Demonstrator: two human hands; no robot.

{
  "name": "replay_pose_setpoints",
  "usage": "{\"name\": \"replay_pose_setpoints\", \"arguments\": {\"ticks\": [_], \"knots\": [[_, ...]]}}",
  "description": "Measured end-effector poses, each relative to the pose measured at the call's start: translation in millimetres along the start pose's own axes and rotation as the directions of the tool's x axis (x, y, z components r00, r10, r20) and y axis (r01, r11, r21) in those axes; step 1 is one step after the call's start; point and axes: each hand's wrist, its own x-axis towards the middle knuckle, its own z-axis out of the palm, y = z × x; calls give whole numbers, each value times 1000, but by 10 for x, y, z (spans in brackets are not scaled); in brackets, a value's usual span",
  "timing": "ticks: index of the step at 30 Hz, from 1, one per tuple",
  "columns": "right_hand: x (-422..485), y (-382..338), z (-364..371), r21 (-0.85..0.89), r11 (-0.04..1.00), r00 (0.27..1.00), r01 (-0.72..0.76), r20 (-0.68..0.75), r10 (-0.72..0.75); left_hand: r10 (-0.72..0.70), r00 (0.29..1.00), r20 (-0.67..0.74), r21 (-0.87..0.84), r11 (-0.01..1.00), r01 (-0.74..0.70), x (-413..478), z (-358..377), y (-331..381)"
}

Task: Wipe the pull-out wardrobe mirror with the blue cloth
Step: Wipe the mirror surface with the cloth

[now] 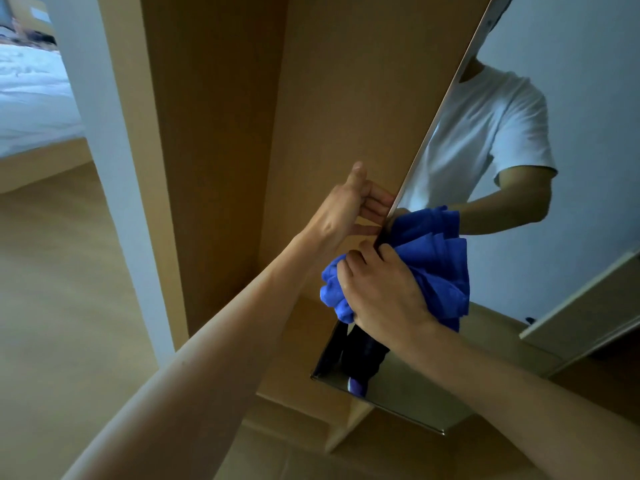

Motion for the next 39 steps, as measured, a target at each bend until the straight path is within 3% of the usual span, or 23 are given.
{"name": "replay_pose_setpoints", "arguments": {"ticks": [17, 27, 39], "knots": [[-59, -903, 861, 94, 993, 986, 69, 143, -82, -137, 990, -43, -24, 990, 136, -139, -95, -950], [-59, -1187, 1093, 129, 991, 977, 27, 205, -53, -235, 969, -74, -28, 972, 233, -199, -151, -1489], [-33, -1645, 1546, 101, 988, 933, 115, 329, -142, -278, 954, -112, -64, 960, 272, -191, -195, -1973]]}}
